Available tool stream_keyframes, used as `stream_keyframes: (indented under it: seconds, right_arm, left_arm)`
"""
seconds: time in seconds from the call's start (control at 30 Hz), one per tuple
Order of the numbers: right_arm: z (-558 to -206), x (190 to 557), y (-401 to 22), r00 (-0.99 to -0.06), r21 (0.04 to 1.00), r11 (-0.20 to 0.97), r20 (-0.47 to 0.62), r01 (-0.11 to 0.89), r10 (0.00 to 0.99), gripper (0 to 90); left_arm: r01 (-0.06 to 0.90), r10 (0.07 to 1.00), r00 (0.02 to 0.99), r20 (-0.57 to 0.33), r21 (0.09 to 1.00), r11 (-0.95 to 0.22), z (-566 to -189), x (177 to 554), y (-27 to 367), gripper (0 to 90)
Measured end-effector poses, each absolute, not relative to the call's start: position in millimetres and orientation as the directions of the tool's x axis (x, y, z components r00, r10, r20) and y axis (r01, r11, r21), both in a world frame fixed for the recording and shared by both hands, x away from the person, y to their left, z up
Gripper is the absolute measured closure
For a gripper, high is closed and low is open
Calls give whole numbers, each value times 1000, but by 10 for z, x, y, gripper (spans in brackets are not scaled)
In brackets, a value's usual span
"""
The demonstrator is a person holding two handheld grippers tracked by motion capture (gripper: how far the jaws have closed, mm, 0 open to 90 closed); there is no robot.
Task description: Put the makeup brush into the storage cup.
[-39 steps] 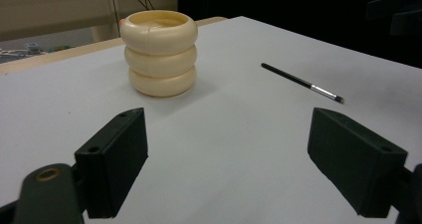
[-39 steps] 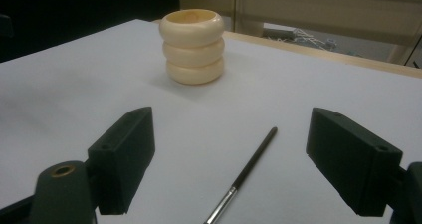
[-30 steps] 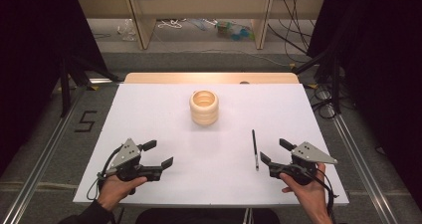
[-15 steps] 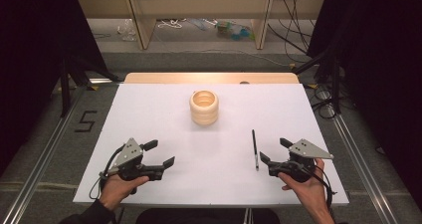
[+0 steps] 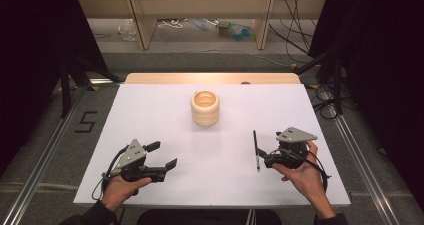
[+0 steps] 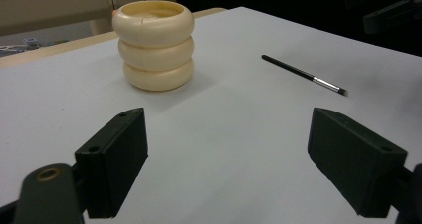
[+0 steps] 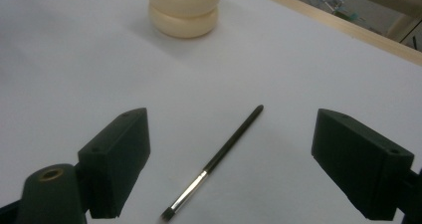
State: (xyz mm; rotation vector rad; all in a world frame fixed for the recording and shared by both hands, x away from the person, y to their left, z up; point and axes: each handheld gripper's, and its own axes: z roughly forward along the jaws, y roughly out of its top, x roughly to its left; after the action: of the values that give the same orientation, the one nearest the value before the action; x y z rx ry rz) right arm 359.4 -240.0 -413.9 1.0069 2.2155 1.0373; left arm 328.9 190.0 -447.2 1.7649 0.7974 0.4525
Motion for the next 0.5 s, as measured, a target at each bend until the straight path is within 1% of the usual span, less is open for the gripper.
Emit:
stream_keyframes:
  seconds: [0.13,0.17,0.27,0.3,0.33,0.37,0.4,0.5]
  right_arm:
    - [-4133,3684,-2347,-612,764,465,-118,447,782,172]
    - [-4139,3760,-2317,-620,732,487,-113,476,776,172]
    - [-4148,3830,-2286,-624,710,498,-105,498,775,174]
    - [-4170,3913,-2238,-632,677,522,-107,519,768,177]
    - [-4170,3913,-2238,-632,677,522,-107,519,768,177]
    - [-4189,3969,-2199,-642,645,547,-112,533,758,183]
    - [-4194,3985,-2186,-650,635,554,-104,539,753,188]
    - [-4202,4028,-2156,-655,619,559,-94,551,750,192]
  left_arm:
    - [290,711,700,-74,938,-188,-4470,3298,1927,160]
    - [290,711,699,-75,939,-186,-4469,3296,1927,160]
    - [290,708,702,-76,939,-186,-4475,3304,1925,160]
    - [299,714,695,-83,937,-182,-4476,3295,1915,160]
    - [299,714,695,-83,937,-182,-4476,3295,1915,160]
    - [301,714,695,-84,936,-183,-4478,3291,1911,160]
    - [298,713,696,-80,936,-186,-4476,3292,1914,160]
    - [300,713,696,-84,937,-182,-4475,3293,1915,160]
